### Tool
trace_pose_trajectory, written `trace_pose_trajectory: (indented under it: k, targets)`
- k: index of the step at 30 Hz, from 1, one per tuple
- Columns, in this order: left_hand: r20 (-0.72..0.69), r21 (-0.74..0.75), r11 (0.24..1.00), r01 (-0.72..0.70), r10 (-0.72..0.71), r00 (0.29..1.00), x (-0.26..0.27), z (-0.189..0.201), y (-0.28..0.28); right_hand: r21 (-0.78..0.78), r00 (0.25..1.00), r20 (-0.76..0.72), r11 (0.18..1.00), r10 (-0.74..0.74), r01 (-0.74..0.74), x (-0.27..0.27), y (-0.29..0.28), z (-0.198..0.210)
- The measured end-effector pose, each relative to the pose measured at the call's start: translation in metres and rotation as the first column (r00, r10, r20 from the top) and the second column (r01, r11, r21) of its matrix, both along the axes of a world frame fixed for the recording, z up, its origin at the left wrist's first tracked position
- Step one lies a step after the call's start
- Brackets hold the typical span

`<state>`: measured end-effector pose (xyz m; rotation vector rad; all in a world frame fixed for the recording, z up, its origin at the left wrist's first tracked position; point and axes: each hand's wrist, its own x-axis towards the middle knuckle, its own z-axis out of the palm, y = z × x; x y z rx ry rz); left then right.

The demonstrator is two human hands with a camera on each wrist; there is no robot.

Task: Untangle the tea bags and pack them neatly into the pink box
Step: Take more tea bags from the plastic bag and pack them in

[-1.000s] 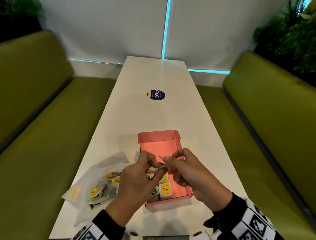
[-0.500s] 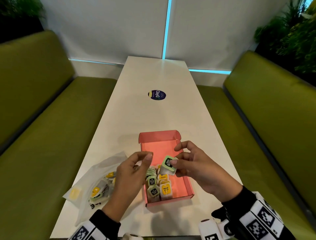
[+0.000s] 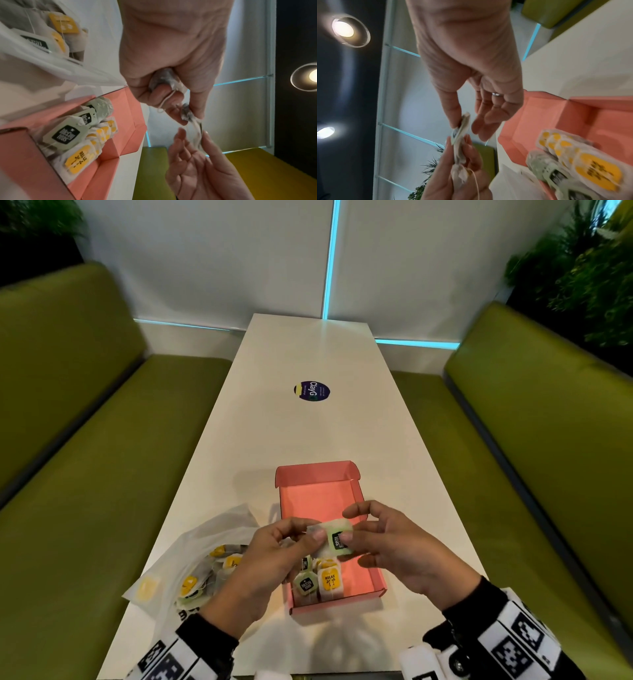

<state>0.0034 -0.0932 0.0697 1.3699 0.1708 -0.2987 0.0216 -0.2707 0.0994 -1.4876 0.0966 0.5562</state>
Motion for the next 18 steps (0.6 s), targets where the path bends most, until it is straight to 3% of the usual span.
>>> trace_pose_trajectory:
  k: [5,18]
  targets:
    - [0.009,0.024,0.999,-0.033,0.033,0.999,-0.0018,0.0018,-0.0016,0.038,0.996,-0.058,0.997,-0.061,0.063,-0.0028,0.0035,-0.0049]
    - [0.104,0.145,0.987,-0.07,0.055,0.993,-0.0086,-0.0004,-0.0031,-0.04,0.997,0.001,0.996,-0.076,0.076,-0.0009,0.0078,0.0008]
